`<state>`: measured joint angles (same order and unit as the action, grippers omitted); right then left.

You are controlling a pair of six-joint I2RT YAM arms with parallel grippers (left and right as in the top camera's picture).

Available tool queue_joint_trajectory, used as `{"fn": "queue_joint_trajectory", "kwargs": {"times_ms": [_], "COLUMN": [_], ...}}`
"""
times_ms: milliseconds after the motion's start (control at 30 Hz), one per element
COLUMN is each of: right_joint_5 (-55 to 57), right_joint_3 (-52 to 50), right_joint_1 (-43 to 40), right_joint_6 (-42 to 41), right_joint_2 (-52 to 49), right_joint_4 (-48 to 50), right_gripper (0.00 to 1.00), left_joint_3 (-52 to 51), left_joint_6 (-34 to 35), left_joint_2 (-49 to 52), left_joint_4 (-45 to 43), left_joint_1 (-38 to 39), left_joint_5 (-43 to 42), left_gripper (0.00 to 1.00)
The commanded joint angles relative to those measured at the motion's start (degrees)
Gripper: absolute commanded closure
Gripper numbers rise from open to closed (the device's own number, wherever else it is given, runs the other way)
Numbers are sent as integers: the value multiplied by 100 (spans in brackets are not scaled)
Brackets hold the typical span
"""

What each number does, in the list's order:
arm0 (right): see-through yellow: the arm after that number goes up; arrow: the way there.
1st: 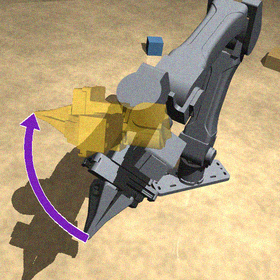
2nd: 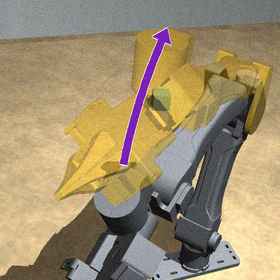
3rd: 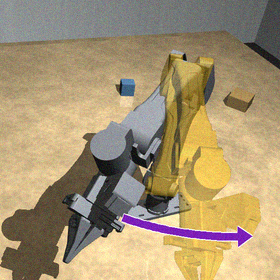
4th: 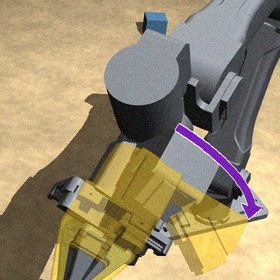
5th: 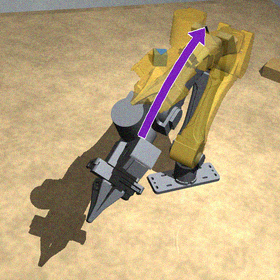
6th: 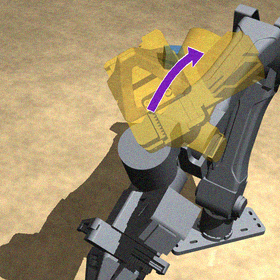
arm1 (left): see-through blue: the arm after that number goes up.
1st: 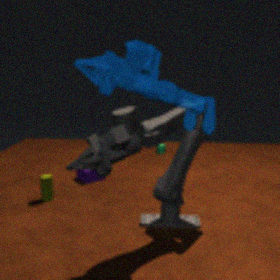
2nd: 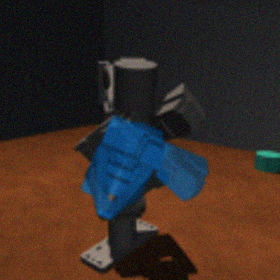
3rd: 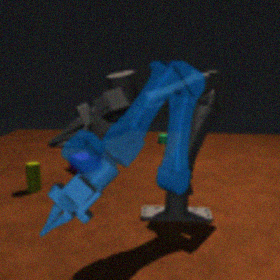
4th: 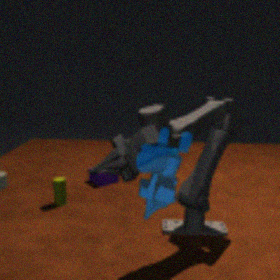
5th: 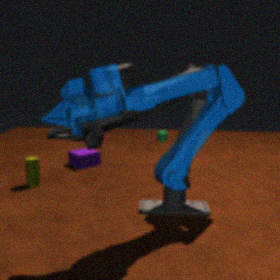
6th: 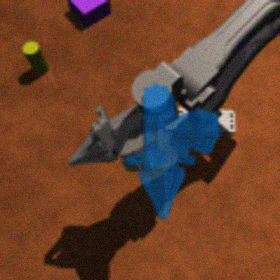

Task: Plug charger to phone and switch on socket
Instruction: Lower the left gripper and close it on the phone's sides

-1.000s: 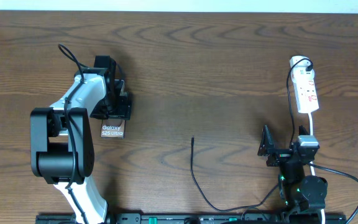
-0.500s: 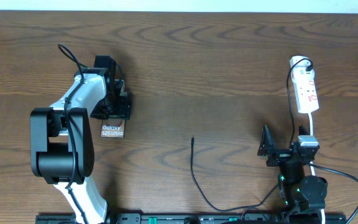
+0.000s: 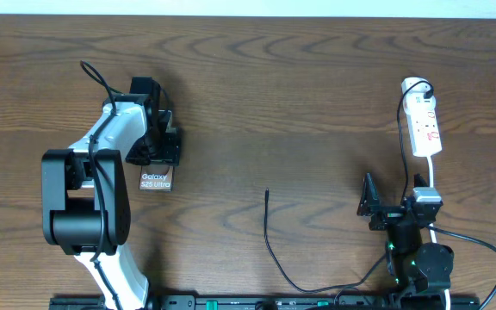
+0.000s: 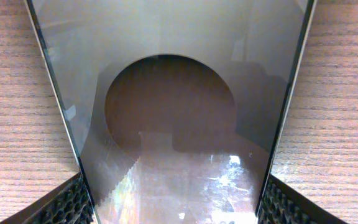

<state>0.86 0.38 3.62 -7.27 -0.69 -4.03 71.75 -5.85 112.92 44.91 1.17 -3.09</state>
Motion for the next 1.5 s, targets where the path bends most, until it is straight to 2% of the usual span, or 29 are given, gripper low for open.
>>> {"fn": "queue_joint_trajectory", "kwargs": {"times_ms": [0, 500, 800, 1000, 1133, 1233, 1267, 1333, 1467], "right_joint_5": [-37, -37, -37, -37, -37, -37, -37, -37, -37], "right_joint_3": [-7, -7, -7, -7, -7, -7, -7, -7, -7], "right_joint_1": [46, 46, 46, 46, 46, 46, 46, 46, 46], "right_joint_6": [-83, -83, -83, -83, -83, -83, -83, -83, -83], "right_joint_2": [20, 20, 20, 20, 20, 20, 20, 20, 20], "right_joint_4": [-26, -26, -26, -26, -26, -26, -26, -26, -26], "right_gripper": [1, 1, 1, 1, 1, 1, 1, 1, 1], "left_joint_3": [-302, -302, -302, -302, -302, -302, -302, -302, -302], "left_joint_6": [52, 52, 52, 52, 52, 52, 52, 55, 55], "left_joint_2": [345, 345, 345, 345, 345, 345, 345, 345, 345], "left_joint_4": [-26, -26, -26, -26, -26, -24, -24, -24, -22], "left_joint_1": [-24, -24, -24, -24, -24, -24, -24, -24, -24], "left_joint_5": [57, 57, 57, 57, 57, 57, 57, 57, 57], "left_gripper": [28, 37, 47, 61, 76, 81, 87, 91, 92]}}
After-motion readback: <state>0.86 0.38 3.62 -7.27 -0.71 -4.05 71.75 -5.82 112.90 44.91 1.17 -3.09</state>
